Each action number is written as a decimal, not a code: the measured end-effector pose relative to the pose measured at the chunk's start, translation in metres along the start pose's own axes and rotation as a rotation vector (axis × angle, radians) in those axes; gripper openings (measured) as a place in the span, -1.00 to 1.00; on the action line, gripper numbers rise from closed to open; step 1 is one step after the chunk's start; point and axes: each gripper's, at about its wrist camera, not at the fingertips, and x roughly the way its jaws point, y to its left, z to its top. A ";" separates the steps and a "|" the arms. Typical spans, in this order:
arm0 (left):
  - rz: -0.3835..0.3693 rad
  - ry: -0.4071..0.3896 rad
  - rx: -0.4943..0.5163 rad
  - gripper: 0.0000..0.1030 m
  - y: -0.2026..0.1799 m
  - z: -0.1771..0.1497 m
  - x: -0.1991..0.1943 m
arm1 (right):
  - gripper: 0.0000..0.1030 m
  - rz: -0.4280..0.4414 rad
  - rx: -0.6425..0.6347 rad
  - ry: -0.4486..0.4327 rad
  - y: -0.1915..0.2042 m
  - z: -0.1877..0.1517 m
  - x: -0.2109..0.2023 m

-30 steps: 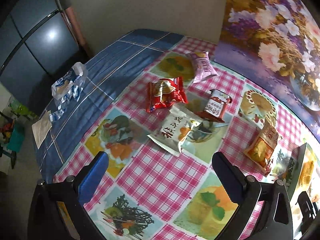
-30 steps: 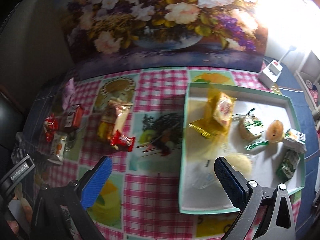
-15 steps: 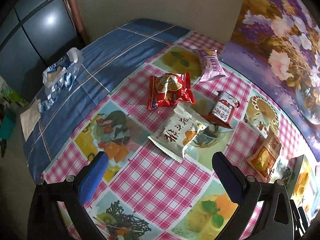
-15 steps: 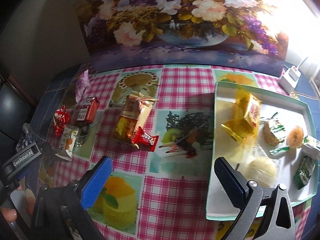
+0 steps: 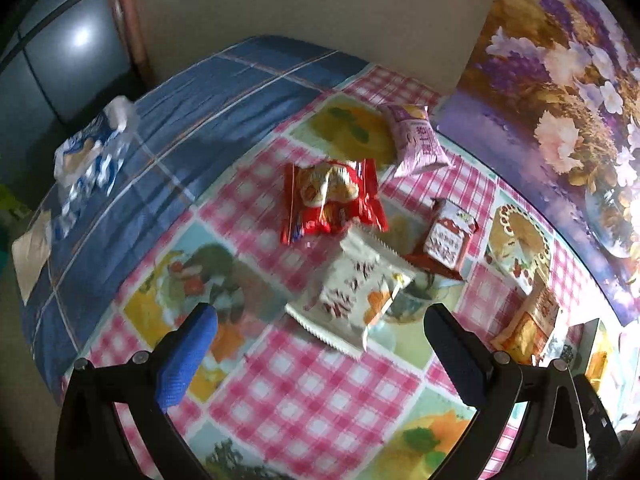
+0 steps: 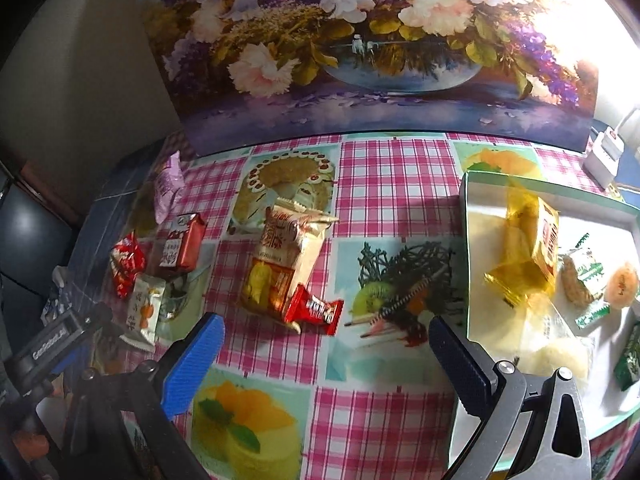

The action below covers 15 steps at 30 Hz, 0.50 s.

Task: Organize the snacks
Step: 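Move both tools back from the tray toward the snack pile, then grasp the orange snack bag with the right tool while the left tool grasps the white cracker pack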

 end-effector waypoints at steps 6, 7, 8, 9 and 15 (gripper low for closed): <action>-0.003 0.007 0.065 0.99 0.003 0.011 0.022 | 1.00 0.002 0.000 0.033 0.004 0.018 0.019; -0.002 0.010 0.077 0.99 0.003 0.013 0.026 | 1.00 0.009 0.003 0.044 0.005 0.021 0.024; 0.001 0.013 0.100 0.99 0.001 0.015 0.030 | 1.00 0.016 0.011 0.055 0.005 0.024 0.029; 0.000 0.014 0.112 0.99 0.000 0.015 0.032 | 1.00 0.018 0.016 0.063 0.006 0.026 0.032; -0.025 0.027 0.194 0.99 -0.010 0.018 0.045 | 1.00 0.010 0.017 0.096 0.012 0.038 0.049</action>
